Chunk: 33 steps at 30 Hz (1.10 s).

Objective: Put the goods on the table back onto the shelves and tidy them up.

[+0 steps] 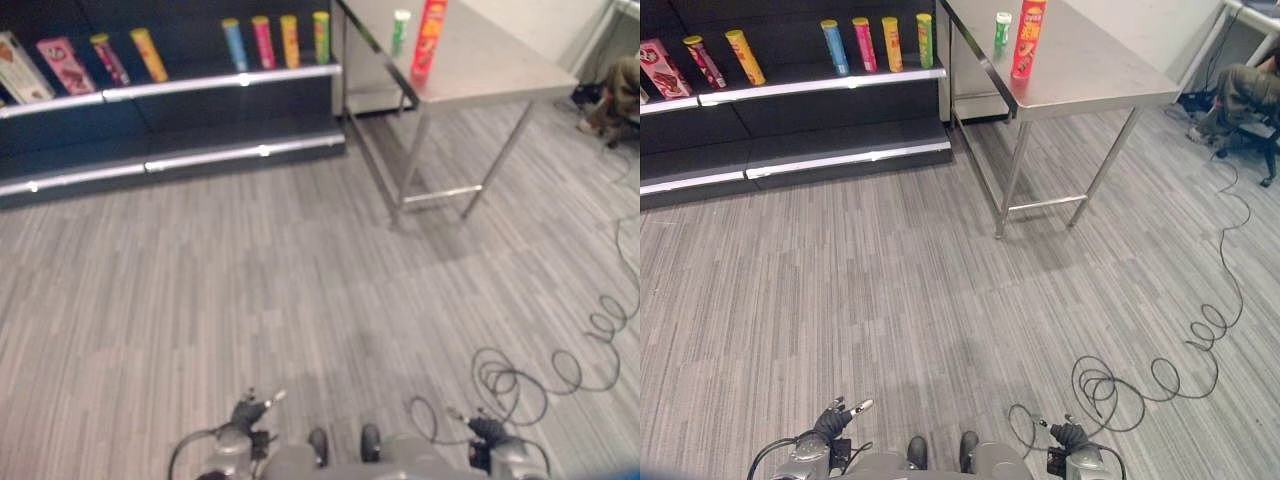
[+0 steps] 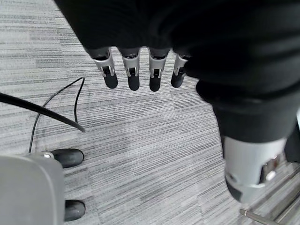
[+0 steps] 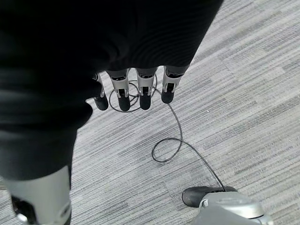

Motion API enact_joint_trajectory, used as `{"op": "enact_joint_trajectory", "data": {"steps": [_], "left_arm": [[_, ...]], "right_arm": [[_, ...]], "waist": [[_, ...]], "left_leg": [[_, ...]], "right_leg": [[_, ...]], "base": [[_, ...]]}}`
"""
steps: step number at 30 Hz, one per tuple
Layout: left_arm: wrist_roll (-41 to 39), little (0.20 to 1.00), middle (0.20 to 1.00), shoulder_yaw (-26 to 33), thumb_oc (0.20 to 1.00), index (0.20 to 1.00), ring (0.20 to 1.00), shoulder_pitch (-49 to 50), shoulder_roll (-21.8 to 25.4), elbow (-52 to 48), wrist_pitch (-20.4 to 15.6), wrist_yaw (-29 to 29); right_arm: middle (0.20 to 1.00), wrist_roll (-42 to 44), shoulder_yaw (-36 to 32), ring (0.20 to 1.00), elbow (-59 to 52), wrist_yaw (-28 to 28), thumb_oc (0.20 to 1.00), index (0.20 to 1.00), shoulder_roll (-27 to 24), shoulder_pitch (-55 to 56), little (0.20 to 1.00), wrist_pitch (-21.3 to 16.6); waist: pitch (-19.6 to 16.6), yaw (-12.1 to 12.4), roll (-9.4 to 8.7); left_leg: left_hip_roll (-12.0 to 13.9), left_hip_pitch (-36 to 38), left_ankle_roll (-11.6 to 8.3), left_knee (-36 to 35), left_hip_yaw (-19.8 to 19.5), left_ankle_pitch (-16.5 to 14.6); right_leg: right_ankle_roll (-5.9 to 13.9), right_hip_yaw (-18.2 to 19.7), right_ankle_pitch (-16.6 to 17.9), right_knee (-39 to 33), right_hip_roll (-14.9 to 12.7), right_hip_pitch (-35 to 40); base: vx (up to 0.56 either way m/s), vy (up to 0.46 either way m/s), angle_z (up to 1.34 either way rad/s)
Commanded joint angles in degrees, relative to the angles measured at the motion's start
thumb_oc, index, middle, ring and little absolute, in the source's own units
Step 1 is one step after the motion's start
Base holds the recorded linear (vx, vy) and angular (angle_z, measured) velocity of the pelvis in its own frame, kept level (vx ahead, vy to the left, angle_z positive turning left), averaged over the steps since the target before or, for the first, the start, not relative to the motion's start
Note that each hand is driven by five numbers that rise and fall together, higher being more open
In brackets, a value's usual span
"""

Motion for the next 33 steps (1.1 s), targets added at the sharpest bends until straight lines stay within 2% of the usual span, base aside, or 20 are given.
{"op": "enact_joint_trajectory", "data": {"steps": [1,15,21,29,33], "left_arm": [[0.40,1.000,1.000,1.03,1.000,1.000,1.000,-1.66,1.18,-0.66,-1.87,-0.12],[0.30,1.000,1.000,1.41,1.000,1.000,1.000,-1.74,1.45,-0.73,-2.05,-0.12],[1.05,1.000,1.000,1.15,1.000,1.000,1.000,-1.44,1.53,-0.26,-1.90,-0.22],[1.80,1.000,1.000,1.14,1.000,1.000,1.000,-1.06,1.41,0.53,-1.56,-0.08],[1.68,1.000,1.000,1.31,1.000,1.000,1.000,-1.09,1.18,1.05,-1.42,-0.11]], "right_arm": [[1.000,1.38,0.46,1.000,-0.13,-0.69,1.000,1.000,-1.73,-2.43,1.000,-1.08],[1.000,1.29,0.37,1.000,0.10,-0.44,1.000,1.000,-2.42,-2.79,1.000,-1.04],[1.000,1.16,0.78,1.000,0.13,-0.14,1.000,1.000,-2.44,-2.59,1.000,-1.14],[1.000,1.59,0.42,1.000,-0.35,0.05,1.000,1.000,-2.59,-1.94,1.000,-1.16],[1.000,2.13,0.08,1.000,-0.08,0.03,1.000,1.000,-2.68,-1.94,1.000,-1.36]], "waist": [[-1.07,-1.25,-1.57],[-1.15,-1.19,-1.20],[-0.62,-1.06,-1.21],[-0.04,-1.63,-1.24],[-0.11,-1.65,-1.30]], "left_leg": [[4.56,2.58,-6.97,-2.38,-5.54,-4.57],[4.36,2.23,-6.94,-2.14,-5.62,-4.67],[4.26,1.31,-7.28,0.09,-5.98,-5.35],[4.70,0.87,-7.85,-0.43,-5.61,-4.41],[4.43,0.96,-7.42,-1.25,-6.00,-4.43]], "right_leg": [[7.68,1.08,-3.35,-6.18,-4.83,6.97],[7.77,1.03,-3.49,-5.93,-5.19,6.84],[7.38,1.20,-3.84,-5.73,-5.11,6.79],[7.03,0.46,-3.98,-6.21,-4.72,6.78],[7.32,0.76,-3.25,-6.53,-4.67,6.19]], "base": [[0.00,-0.001,-0.04],[0.00,-0.003,-0.03],[-0.01,-0.018,0.05],[-0.02,-0.002,0.03],[-0.02,0.014,0.02]]}}
